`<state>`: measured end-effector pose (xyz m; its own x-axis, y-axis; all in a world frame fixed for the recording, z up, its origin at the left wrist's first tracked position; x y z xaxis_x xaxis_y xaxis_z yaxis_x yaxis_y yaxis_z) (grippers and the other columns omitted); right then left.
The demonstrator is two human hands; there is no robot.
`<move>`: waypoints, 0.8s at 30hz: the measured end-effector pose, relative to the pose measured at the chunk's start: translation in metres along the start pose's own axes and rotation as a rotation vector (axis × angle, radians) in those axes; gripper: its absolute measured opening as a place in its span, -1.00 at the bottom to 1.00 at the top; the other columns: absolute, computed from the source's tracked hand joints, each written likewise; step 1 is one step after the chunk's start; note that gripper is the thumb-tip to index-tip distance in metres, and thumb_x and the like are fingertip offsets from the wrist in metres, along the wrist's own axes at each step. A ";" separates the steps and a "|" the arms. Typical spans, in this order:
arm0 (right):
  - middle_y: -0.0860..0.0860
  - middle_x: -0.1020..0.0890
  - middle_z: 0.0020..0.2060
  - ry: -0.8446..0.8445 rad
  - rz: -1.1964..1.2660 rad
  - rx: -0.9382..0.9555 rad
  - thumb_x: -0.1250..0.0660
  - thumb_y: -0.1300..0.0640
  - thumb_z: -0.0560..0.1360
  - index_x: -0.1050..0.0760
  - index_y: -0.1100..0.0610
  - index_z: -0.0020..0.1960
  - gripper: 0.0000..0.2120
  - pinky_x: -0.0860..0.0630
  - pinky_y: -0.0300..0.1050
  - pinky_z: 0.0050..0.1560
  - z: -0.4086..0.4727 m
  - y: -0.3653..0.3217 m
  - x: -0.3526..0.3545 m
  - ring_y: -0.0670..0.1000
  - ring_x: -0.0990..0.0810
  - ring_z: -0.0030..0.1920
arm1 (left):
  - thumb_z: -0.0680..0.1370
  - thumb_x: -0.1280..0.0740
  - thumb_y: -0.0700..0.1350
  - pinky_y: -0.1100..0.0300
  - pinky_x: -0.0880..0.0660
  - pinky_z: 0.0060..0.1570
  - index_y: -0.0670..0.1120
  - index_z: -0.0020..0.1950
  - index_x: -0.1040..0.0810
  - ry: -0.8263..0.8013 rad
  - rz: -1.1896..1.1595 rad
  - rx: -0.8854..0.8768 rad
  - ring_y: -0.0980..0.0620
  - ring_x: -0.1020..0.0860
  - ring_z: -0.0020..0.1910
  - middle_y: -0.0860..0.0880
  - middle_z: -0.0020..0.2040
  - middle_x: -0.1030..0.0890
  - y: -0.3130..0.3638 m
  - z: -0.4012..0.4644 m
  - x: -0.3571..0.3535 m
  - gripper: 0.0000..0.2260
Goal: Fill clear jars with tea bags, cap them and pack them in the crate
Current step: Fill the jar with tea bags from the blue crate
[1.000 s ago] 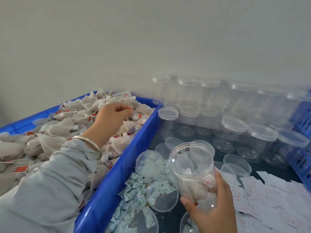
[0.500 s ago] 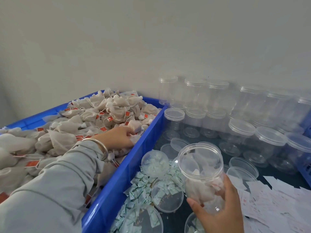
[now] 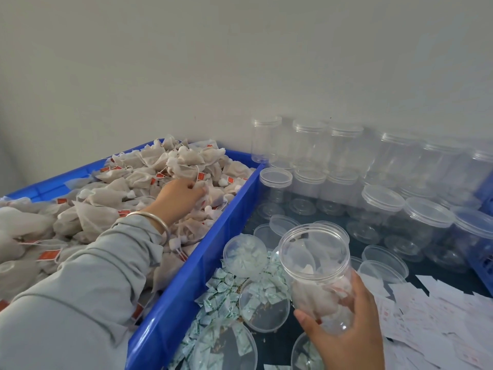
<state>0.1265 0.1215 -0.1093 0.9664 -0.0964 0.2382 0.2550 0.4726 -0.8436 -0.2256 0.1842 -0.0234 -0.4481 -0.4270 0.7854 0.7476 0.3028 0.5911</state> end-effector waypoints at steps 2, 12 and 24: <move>-0.35 -0.38 0.05 0.006 0.022 -0.002 -0.68 0.22 0.01 -0.17 -0.25 0.31 0.07 -0.31 -0.29 -0.04 -0.001 0.001 0.000 -0.40 -0.41 0.03 | 0.60 -0.18 -0.01 0.19 -0.33 -0.41 -0.26 -0.13 -0.55 -0.031 -0.066 0.020 0.03 -0.37 -0.45 -0.14 -0.31 -0.54 0.002 0.000 -0.005 -0.66; -0.30 -0.40 0.05 -0.017 -0.015 0.000 -0.69 0.22 0.00 -0.18 -0.23 0.30 0.07 -0.38 -0.09 0.04 0.000 -0.001 -0.001 -0.02 -0.52 0.03 | 0.52 -0.28 0.07 0.18 -0.35 -0.12 0.08 -0.21 -0.43 -0.260 0.091 -0.133 0.05 -0.49 -0.10 0.10 -0.17 -0.49 0.007 -0.007 -0.050 -0.86; -0.22 -0.42 0.01 -0.034 -0.027 0.018 -0.69 0.29 -0.03 -0.26 -0.04 0.34 0.06 -0.43 0.07 0.14 0.002 -0.011 -0.003 0.13 -0.53 0.03 | 0.54 -0.24 -0.05 0.28 -0.31 -0.34 -0.09 -0.12 -0.54 -0.347 0.243 -0.122 0.10 -0.45 -0.24 -0.03 -0.15 -0.53 0.008 -0.013 -0.046 -0.84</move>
<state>0.1207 0.1180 -0.1000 0.9574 -0.0800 0.2774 0.2804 0.4859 -0.8278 -0.1926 0.1955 -0.0576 -0.3749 -0.0379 0.9263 0.8947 0.2469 0.3723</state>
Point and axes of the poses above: each hand's wrist, its own z-axis towards the middle knuckle, its own x-axis out of the back of the hand, y = z × x, the point moved 7 cm from there along z, towards the middle knuckle
